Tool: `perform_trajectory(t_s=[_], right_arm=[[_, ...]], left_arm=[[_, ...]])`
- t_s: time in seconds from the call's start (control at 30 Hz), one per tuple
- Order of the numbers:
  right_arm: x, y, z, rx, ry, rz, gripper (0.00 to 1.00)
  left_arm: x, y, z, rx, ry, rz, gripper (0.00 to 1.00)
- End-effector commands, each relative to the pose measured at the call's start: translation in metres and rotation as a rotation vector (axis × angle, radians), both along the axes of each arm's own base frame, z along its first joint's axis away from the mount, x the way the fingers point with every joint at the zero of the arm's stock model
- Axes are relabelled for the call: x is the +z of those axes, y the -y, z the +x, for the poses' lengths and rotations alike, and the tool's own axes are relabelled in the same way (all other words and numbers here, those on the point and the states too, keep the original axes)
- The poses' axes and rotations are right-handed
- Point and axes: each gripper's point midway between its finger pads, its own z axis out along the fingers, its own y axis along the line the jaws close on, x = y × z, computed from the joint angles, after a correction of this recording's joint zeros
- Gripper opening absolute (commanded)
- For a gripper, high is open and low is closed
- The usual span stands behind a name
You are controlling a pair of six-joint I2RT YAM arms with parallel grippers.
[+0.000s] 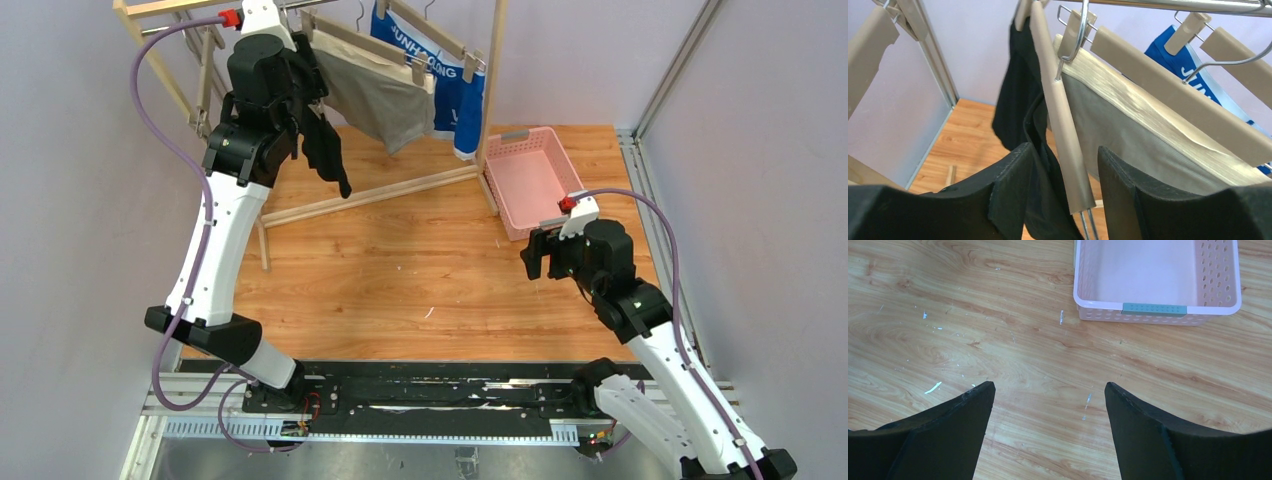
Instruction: Remove the underwear clipped to the hanger
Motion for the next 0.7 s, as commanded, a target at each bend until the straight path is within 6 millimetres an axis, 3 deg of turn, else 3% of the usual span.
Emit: perform_trajectory(t_s=[0.0, 0.3, 0.67], right_arm=[[0.000, -0.006, -0.002, 0.014, -0.010, 0.014, 0.83], [0.000, -0.004, -0.002, 0.003, -0.008, 0.011, 0.83], [0.003, -0.004, -0.002, 0.005, 0.007, 0.014, 0.83]], left_arm=[[0.013, -0.008, -0.001, 0.027, 0.048, -0.013, 0.56], [0.005, -0.007, 0.007, 0.021, 0.030, 0.001, 0.43], [-0.008, -0.005, 0.013, 0.013, -0.004, 0.012, 0.48]])
